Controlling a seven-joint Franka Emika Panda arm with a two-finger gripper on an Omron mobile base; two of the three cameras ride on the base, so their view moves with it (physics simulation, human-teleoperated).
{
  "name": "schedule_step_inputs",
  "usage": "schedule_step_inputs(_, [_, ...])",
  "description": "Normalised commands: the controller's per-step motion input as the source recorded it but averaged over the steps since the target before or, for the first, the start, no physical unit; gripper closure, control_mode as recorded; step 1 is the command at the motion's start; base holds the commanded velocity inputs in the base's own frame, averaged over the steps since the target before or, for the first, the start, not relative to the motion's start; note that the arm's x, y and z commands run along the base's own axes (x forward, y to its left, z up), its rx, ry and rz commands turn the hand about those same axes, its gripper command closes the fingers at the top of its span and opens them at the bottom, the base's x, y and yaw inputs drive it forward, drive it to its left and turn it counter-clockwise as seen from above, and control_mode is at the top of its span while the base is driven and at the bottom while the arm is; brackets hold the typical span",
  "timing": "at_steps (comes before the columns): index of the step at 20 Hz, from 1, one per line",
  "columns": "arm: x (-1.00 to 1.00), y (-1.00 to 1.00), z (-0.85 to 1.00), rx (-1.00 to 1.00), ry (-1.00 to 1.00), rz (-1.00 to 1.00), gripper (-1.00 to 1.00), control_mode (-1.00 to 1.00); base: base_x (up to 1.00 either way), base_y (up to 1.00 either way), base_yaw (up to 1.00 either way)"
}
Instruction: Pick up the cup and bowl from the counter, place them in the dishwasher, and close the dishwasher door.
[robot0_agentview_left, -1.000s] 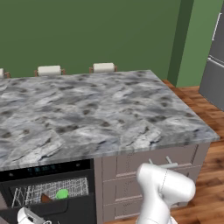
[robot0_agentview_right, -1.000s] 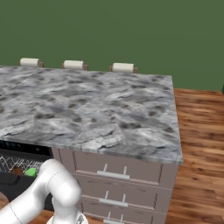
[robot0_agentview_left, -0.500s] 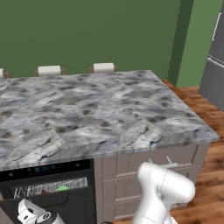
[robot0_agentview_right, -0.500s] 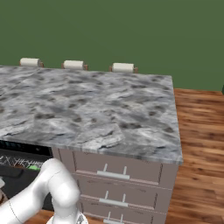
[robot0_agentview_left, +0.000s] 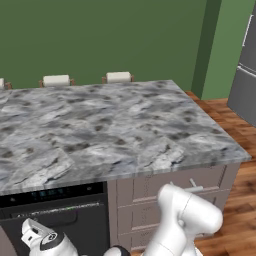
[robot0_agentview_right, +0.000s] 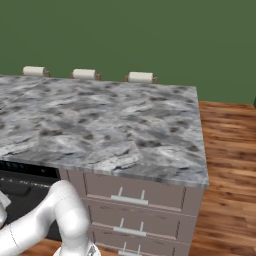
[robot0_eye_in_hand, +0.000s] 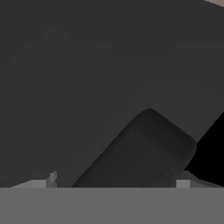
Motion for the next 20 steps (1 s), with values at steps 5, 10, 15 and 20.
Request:
schedule_step_inputs(5, [0.61,-0.33,-0.33,-0.06,-0.10,0.00,-1.00,-1.00,0.00,0.00,0.00])
schedule_step_inputs(10, [0.60,-0.27,-0.36,-0.07,-0.09,0.00,-1.00,-1.00,0.00,0.00,0.00])
schedule_step_inputs(15, [0.57,-0.23,-0.39,-0.07,-0.09,0.00,-1.00,-1.00,0.00,0.00,0.00])
schedule_step_inputs(20, [0.53,-0.23,-0.38,-0.07,-0.10,0.00,-1.00,-1.00,0.00,0.00,0.00])
